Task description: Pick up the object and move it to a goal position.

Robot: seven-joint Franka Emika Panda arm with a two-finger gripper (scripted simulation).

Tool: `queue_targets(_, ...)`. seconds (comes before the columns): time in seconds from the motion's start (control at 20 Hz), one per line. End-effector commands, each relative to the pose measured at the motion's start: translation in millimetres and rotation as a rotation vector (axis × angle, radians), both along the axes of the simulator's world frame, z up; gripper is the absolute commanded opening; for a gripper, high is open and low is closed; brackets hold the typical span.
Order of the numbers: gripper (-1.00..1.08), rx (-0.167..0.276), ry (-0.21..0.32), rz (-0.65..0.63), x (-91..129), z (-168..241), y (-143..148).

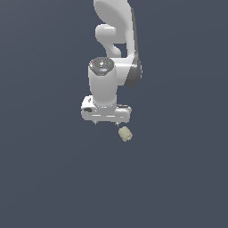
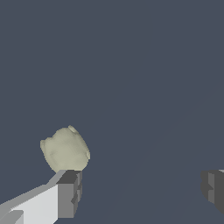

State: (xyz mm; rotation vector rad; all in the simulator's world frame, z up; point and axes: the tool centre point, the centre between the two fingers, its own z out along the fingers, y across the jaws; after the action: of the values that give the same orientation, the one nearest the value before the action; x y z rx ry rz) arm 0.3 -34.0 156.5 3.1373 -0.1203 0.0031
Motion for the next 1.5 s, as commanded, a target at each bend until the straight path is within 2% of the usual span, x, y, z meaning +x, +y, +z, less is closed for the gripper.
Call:
queue_targets(0.0, 1.0, 0.0, 0.0, 0.0, 0, 0, 0)
queue_targets(0.8, 1.0, 0.009, 0.024, -0.044, -6, -12, 4)
queue_targets(1.15, 1.0, 0.005, 0.021, 0.055, -6, -21, 19)
queue_targets(1.45, 1.0, 0.002, 0.016, 0.22, -6, -36, 44)
